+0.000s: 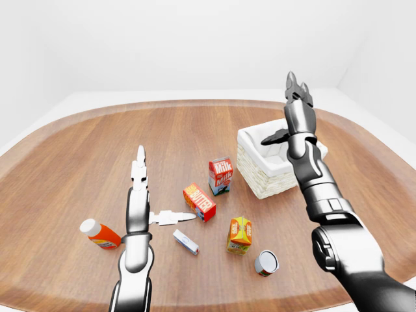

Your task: Pick up the alphabet soup and the tomato sauce, and put them in the basket.

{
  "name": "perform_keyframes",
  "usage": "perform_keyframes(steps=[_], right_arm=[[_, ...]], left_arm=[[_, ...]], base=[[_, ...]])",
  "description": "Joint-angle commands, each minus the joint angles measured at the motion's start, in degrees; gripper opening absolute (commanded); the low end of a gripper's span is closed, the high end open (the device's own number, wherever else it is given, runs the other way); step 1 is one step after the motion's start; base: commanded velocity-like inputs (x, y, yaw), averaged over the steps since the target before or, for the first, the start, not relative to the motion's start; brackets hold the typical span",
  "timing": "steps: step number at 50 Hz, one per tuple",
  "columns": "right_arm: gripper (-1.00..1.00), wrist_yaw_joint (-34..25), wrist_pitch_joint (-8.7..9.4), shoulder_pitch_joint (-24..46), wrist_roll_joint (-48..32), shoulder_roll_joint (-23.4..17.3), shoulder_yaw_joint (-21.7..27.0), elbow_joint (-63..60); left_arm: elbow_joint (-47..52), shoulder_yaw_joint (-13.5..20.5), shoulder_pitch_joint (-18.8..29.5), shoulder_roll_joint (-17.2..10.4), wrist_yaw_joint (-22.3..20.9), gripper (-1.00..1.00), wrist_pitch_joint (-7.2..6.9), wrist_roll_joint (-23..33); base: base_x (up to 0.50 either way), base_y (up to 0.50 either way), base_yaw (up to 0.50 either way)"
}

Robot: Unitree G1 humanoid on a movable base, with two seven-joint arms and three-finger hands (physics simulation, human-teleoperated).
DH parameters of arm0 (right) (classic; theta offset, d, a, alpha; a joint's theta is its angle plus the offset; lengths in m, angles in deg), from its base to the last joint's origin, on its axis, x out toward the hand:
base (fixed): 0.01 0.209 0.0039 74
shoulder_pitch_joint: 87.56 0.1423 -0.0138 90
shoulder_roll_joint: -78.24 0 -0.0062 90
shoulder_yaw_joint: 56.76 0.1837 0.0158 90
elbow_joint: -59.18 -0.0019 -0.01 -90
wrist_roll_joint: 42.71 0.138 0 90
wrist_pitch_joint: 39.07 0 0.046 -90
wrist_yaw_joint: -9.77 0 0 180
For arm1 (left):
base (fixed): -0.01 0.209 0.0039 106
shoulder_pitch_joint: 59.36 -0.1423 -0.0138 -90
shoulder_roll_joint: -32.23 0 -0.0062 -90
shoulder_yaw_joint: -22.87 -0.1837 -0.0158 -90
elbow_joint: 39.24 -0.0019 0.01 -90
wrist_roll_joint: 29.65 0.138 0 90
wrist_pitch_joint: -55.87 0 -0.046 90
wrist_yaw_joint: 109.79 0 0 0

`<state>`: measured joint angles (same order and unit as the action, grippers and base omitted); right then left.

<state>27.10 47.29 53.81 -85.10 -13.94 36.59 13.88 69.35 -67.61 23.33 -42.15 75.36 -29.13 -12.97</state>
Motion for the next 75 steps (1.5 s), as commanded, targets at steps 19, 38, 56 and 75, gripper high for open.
perform_keyframes(steps=[19,38,56,75], right_arm=[[1.00,-9.7,5.72,-18.3,2.4,2.6,3.0,-33.0],[1.00,-13.1,5.29,-28.3,3.7,4.1,4.9,-45.9],[1.00,-14.0,3.14,-35.6,4.6,6.5,5.1,-51.4],[1.00,-16.4,2.18,-42.0,6.5,8.4,6.2,-58.8]], left_arm=[[0.0,0.2,0.2,0.1,0.1,1.00,0.00,-0.2],[0.2,0.0,0.0,0.0,0.1,1.00,0.00,-0.1],[0.4,0.0,-0.1,0.0,0.0,1.00,0.00,0.1],[0.7,-0.1,-0.2,0.0,0.0,1.00,0.00,0.1]], base=[[0.00,0.00,0.00],[0.00,0.00,0.00],[0.00,0.00,0.00],[0.00,0.00,0.00]])
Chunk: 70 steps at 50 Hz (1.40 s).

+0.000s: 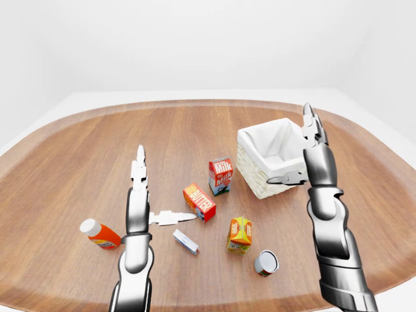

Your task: Pick up the alphabet soup and the tomato sauce, and put them in the basket.

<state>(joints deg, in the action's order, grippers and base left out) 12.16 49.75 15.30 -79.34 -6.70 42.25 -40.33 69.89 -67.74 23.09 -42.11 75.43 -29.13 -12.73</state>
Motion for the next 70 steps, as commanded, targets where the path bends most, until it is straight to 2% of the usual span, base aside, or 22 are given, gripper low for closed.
perform_keyframes(steps=[1,5,9,11,12,36,70], right_arm=[[1.00,-1.6,-0.21,-3.7,0.9,1.2,0.6,-5.0],[1.00,-1.6,-0.58,-4.5,0.9,1.5,0.6,-5.6],[1.00,-1.6,-1.83,-6.4,2.0,1.9,1.2,-6.2],[1.00,-1.5,-2.56,-7.3,2.1,2.1,1.2,-6.3],[1.00,-1.0,-3.80,-8.2,2.4,2.2,1.3,-5.8],[1.00,-2.9,-3.82,-15.6,2.6,5.3,1.5,-12.1],[1.00,-3.3,-3.82,-26.0,3.7,9.2,-0.4,-14.0]], left_arm=[[-0.5,0.2,0.4,0.0,0.1,1.00,0.00,-0.2],[-0.5,0.2,0.5,0.0,0.1,1.00,0.00,-0.3],[-0.5,0.3,0.5,0.0,0.1,1.00,0.00,-0.4],[-0.4,0.3,0.5,0.0,0.1,1.00,0.00,-0.4],[-0.3,0.3,0.5,0.0,0.1,1.00,0.00,-0.4],[-0.4,0.2,0.3,0.0,0.1,1.00,0.00,-0.2],[-0.2,0.1,0.2,0.0,0.1,1.00,0.00,-0.1]], base=[[0.00,0.00,0.00],[0.00,0.00,0.00],[0.00,0.00,0.00],[0.00,0.00,0.00],[0.00,0.00,0.00],[0.00,0.00,0.00],[0.00,0.00,0.00]])
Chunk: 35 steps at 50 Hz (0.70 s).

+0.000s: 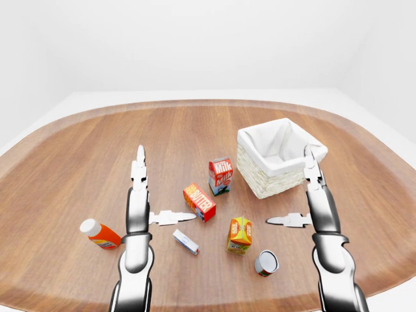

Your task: Pick up the alphabet soup and the tomato sauce, and put them in the basket.

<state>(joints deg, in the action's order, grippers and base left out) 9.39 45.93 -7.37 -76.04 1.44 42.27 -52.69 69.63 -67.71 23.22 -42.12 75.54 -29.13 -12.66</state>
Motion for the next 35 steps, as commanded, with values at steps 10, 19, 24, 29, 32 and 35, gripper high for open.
perform_keyframes(steps=[10,19,24,29,32,35], right_arm=[[1.00,-1.4,0.00,-5.9,0.5,2.1,-0.4,-3.6],[1.00,-2.4,0.00,-9.5,0.5,3.4,-0.8,-6.3],[1.00,-0.8,0.00,-11.2,-0.1,3.6,-1.1,-3.5],[1.00,-1.7,0.00,-11.8,-0.1,4.0,-1.4,-4.4],[1.00,-1.3,0.00,-12.2,-0.4,3.9,-1.7,-3.4],[1.00,-1.2,0.00,-13.0,-0.2,3.9,-1.9,-3.0]], left_arm=[[0.0,0.1,0.0,0.0,0.0,1.00,0.00,-0.2],[-0.4,0.2,0.3,0.0,0.2,1.00,0.00,-0.3],[-0.4,0.1,0.2,0.0,0.2,1.00,0.00,-0.2],[-0.4,0.0,0.2,0.0,0.2,1.00,0.00,-0.2],[0.0,0.0,0.1,0.0,0.1,1.00,0.00,-0.1],[0.1,0.0,0.0,0.0,0.1,1.00,0.00,-0.1]], base=[[0.00,0.00,0.00],[0.00,0.00,0.00],[0.00,0.00,0.00],[0.00,0.00,0.00],[0.00,0.00,0.00],[0.00,0.00,0.00]])
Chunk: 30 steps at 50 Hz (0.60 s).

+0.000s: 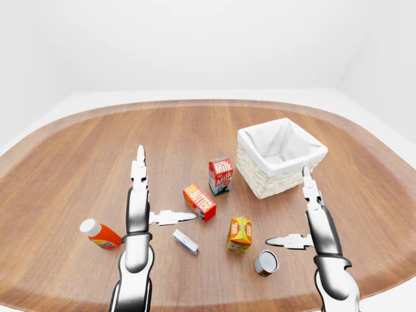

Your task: Pick up the alphabet soup and the tomato sauce, and put them in the basket.

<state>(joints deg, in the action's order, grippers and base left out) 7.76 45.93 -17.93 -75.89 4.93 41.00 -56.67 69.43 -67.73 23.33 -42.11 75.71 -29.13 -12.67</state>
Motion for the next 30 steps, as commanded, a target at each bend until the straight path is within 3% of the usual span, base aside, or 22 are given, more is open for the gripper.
perform_keyframes(steps=[1,22,30], right_arm=[[1.00,0.5,0.00,-2.7,-0.5,0.5,-0.7,1.0],[1.00,6.0,0.00,-5.6,-4.2,-0.4,-4.1,7.8],[1.00,5.7,0.00,-6.2,-4.5,-0.7,-4.9,7.0]], left_arm=[[0.1,0.0,-0.1,0.0,0.0,1.00,0.00,-0.1],[0.3,-0.1,-0.2,0.0,-0.1,1.00,0.00,0.0],[0.6,-0.1,-0.3,0.0,-0.2,1.00,0.00,0.0]], base=[[0.00,0.00,0.00],[0.00,0.00,0.00],[0.00,0.00,0.00]])
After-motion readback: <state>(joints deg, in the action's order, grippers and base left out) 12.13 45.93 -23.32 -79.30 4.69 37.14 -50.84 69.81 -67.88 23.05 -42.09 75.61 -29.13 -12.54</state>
